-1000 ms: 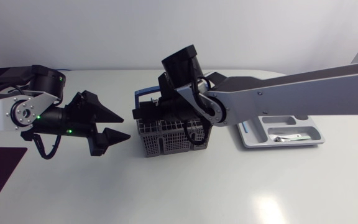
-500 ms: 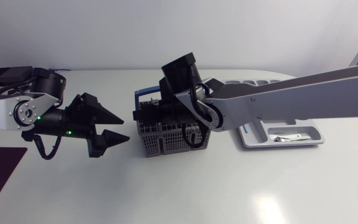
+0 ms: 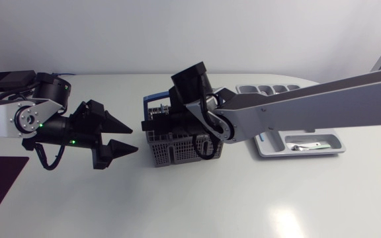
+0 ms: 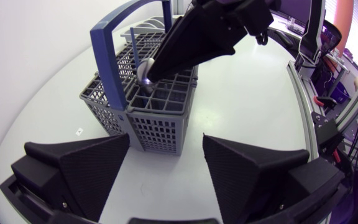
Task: Unload the cutlery basket into the drawer organizer.
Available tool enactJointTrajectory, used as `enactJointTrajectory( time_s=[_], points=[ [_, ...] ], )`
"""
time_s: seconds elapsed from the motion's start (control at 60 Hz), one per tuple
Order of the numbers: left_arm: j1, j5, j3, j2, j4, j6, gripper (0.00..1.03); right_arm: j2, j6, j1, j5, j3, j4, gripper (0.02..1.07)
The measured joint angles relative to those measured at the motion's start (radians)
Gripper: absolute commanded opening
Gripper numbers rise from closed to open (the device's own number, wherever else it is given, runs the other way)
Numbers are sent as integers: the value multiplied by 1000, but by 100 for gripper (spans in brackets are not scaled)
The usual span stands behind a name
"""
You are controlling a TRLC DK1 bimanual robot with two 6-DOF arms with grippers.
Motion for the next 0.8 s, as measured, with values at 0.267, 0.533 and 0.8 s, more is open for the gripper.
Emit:
enactJointTrajectory(
  time_s=[0.267,0.533,0.8],
  points=[
    [0,0,0,0,0,12,99,10,3,0,2,-9,15,35],
    [6,0,0,0,0,14,99,10,3,0,3,-23,44,29],
    [6,0,0,0,0,15,99,10,3,0,3,-41,58,22]
  ],
)
